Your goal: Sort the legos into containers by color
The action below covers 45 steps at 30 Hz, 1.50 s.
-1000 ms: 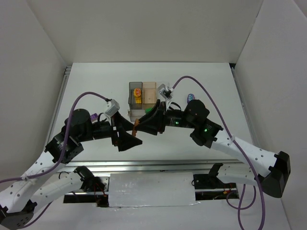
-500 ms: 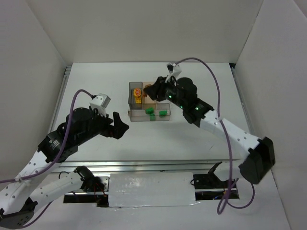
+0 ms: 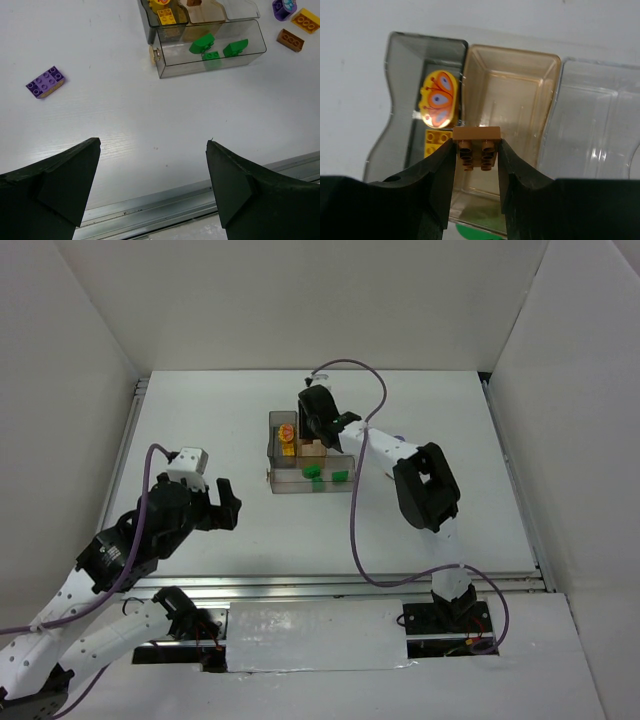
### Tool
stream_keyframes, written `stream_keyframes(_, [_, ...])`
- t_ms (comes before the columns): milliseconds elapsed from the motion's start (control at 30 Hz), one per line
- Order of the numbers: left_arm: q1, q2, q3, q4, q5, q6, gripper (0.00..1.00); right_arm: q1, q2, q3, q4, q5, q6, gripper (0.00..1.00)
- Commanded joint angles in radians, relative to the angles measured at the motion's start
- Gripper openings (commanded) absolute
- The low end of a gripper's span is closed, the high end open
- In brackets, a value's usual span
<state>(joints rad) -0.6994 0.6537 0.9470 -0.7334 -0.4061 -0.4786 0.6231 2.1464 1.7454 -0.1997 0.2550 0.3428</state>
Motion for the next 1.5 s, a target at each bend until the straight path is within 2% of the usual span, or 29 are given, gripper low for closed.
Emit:
stream_keyframes(0, [0.005,0.014,0.001,0.029,-0.022,-0.003,1.0,-0.005,-0.025,0.042,-0.011,0.073,0.002,0.0])
stream_keyframes(133, [0.006,0.023,-0.002,0.035,0.0,0.005,1.0,-0.01,-0.034,-0.006,0.019,0.063,0.007,0.03])
stream_keyframes(200, [0.006,0.024,-0.002,0.037,0.004,0.006,0.99,-0.014,-0.017,0.0,-0.004,0.061,0.005,0.33])
stream_keyframes(233, [0.006,0.024,-0.002,0.038,0.007,0.006,1.0,-0.013,-0.016,-0.004,-0.004,0.058,0.004,0.41])
stream_keyframes(333, [0.005,0.018,-0.005,0.043,0.019,0.012,1.0,-0.013,-0.045,-0.046,0.02,0.04,0.002,0.6])
stream_keyframes(400, [0.006,0.018,-0.007,0.046,0.024,0.014,1.0,-0.011,-0.071,-0.055,0.019,0.04,0.002,0.66])
stream_keyframes(433, [0.006,0.02,-0.007,0.046,0.027,0.015,1.0,-0.011,-0.078,-0.053,0.01,0.04,0.002,0.73])
stream_keyframes(633, [0.008,0.018,-0.002,0.035,0.007,0.005,1.0,-0.026,-0.244,-0.096,-0.052,0.073,0.022,0.75])
stream_keyframes(733, [0.008,0.015,-0.001,0.023,-0.034,-0.014,1.0,-0.072,-0.394,-0.208,-0.116,0.037,0.062,0.75])
stream_keyframes(767, [0.009,0.017,-0.001,0.023,-0.036,-0.015,0.99,-0.08,-0.477,-0.29,-0.119,0.046,0.056,0.75])
stream_keyframes(833, [0.009,0.021,-0.002,0.029,-0.02,-0.006,1.0,-0.115,-0.586,-0.368,-0.141,0.069,0.047,0.8])
stream_keyframes(933, [0.015,0.037,-0.001,0.031,-0.004,-0.002,1.0,-0.222,-0.637,-0.489,-0.208,-0.02,-0.001,0.8])
stream_keyframes(1167, [0.02,0.024,-0.005,0.034,0.009,0.003,1.0,-0.433,-0.553,-0.526,-0.322,-0.114,-0.033,0.83])
stream_keyframes(1467, [0.02,0.012,-0.008,0.043,0.033,0.014,0.99,-0.448,-0.404,-0.523,-0.353,-0.158,-0.103,0.82])
